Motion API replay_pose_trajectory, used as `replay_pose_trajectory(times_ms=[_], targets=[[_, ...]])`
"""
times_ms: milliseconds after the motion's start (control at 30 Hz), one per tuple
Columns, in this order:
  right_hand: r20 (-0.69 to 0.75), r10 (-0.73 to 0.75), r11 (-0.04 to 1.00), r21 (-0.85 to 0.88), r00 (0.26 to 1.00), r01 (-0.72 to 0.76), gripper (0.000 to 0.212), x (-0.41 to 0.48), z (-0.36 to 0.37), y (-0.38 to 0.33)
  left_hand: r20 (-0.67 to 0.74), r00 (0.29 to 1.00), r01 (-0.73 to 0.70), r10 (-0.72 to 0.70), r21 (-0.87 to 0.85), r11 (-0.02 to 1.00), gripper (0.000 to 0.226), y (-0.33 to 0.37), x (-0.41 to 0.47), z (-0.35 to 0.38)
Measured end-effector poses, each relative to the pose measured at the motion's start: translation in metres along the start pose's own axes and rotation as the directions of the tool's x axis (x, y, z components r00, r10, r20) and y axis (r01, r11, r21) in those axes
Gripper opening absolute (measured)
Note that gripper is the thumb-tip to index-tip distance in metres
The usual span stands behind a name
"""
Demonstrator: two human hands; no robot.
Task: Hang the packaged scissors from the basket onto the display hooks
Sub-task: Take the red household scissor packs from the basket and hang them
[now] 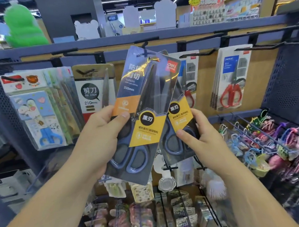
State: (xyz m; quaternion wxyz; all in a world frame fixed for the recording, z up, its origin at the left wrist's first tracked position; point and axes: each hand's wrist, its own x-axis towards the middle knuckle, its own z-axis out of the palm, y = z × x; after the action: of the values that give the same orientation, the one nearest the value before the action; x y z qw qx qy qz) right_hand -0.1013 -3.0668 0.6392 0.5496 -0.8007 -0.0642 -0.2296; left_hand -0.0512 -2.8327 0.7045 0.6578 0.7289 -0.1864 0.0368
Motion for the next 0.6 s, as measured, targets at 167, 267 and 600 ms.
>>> replay_pose_trajectory(times_ms=[167,267,600], targets=[[0.01,0.0,1.0,0.026,1.0,0.0,0.045,0.0,0.002,0.003,-0.041,0.999,0.021,-0.021,-0.002,1.0,0.025,-0.011,-0.001,-0.004],[0.008,0.001,0.999,0.035,1.0,-0.001,0.044,0.001,0.003,0.004,-0.041,0.998,0.039,-0.04,-0.01,0.999,0.025,-0.013,0.002,-0.003],[-0.039,0.017,1.0,0.025,0.999,-0.016,0.041,0.007,0.028,0.03,-0.069,0.997,0.032,-0.03,0.023,0.999,0.026,-0.054,0.026,0.029]])
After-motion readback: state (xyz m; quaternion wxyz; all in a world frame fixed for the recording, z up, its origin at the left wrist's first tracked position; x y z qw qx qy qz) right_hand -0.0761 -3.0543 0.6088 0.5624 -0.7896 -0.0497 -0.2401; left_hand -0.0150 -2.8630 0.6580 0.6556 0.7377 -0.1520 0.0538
